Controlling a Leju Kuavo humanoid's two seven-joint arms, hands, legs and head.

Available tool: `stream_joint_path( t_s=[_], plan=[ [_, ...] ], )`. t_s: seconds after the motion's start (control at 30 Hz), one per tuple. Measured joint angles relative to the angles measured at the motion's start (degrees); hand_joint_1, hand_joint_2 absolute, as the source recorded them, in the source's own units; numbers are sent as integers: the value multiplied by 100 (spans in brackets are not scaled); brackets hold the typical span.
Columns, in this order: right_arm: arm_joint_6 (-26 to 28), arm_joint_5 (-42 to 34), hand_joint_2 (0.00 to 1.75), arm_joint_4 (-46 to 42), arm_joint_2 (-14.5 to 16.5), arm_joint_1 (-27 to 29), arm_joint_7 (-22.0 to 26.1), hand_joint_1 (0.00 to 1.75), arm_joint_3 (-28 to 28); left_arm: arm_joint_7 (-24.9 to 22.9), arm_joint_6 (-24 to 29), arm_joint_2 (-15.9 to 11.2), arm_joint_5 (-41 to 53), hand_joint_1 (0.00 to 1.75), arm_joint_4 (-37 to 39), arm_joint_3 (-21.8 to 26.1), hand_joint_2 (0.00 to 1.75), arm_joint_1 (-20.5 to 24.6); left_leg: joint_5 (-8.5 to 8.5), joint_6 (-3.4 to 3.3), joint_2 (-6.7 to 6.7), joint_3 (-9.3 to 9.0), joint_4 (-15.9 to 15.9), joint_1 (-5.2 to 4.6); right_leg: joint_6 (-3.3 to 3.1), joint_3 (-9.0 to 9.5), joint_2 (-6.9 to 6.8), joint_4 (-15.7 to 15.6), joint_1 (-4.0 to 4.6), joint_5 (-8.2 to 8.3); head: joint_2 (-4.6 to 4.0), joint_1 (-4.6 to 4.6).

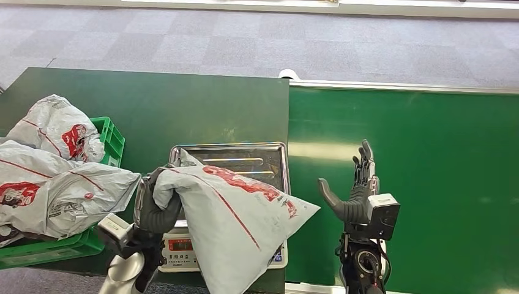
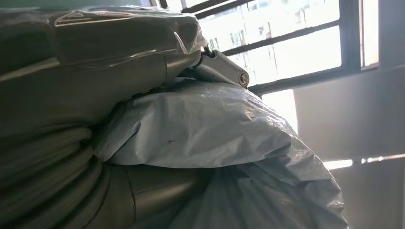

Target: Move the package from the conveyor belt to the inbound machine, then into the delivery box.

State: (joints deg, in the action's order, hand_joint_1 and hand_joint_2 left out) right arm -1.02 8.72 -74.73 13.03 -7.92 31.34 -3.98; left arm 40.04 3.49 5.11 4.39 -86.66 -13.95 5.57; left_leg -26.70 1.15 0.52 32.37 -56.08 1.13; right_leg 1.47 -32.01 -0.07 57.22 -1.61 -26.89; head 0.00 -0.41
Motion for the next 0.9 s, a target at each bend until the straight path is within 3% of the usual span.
stream_joint_path(
  t_s=[0.53,0.7,0.8,0.9],
  plan=[
    [4,-10,175,14,0,0,0,0,-21,0,222,158,-122,175,-481,418,175,-155,0,0,-1,2,0,0,0,-3,0,0,0,0,0,-1],
    [17,-39,175,33,-2,5,14,0,-47,0,1099,186,-201,175,-922,648,175,-217,0,0,-6,5,0,0,0,-7,4,0,1,0,0,1],
    [49,-58,175,37,-2,29,27,0,-63,0,1962,192,-245,175,-1242,938,175,-248,0,0,-6,5,0,2,0,-8,5,0,3,0,0,-1],
    [80,-72,175,37,-2,62,45,0,-87,0,2454,222,-418,175,-1520,1352,175,-266,0,1,-7,6,0,5,-1,-9,5,0,6,0,0,1]
  ],
)
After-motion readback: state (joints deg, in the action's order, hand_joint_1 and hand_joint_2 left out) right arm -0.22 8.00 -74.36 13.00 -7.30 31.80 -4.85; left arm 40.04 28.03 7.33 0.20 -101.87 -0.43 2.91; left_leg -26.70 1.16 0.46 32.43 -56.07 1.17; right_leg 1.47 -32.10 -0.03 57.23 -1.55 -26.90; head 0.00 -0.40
